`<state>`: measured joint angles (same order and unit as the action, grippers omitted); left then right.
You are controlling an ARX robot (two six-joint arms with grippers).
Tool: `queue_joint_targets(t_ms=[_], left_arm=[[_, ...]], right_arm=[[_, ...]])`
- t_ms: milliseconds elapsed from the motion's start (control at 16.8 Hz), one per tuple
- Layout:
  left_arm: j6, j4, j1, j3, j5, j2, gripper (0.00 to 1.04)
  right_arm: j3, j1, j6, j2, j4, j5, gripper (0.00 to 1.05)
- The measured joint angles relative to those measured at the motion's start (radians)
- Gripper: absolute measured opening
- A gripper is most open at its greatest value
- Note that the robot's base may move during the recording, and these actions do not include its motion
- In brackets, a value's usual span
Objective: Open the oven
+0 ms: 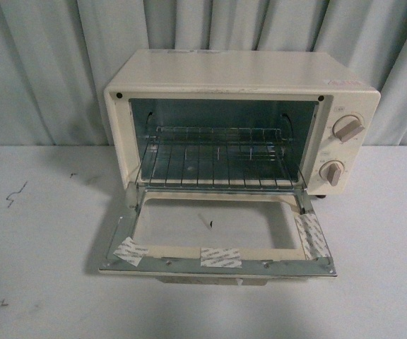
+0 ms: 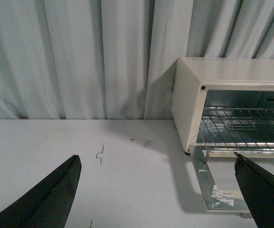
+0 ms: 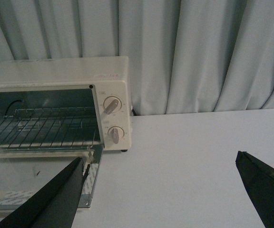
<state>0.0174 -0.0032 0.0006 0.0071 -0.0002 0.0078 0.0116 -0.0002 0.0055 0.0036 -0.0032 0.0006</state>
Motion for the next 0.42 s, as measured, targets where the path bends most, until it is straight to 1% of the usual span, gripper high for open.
queue_joint_targets(t_ms=[418], left_arm=[[0.000,0.000,0.000,0.000,0.000,0.000,0.98]], right_arm=[[0.000,0.000,0.000,0.000,0.000,0.000,0.98]])
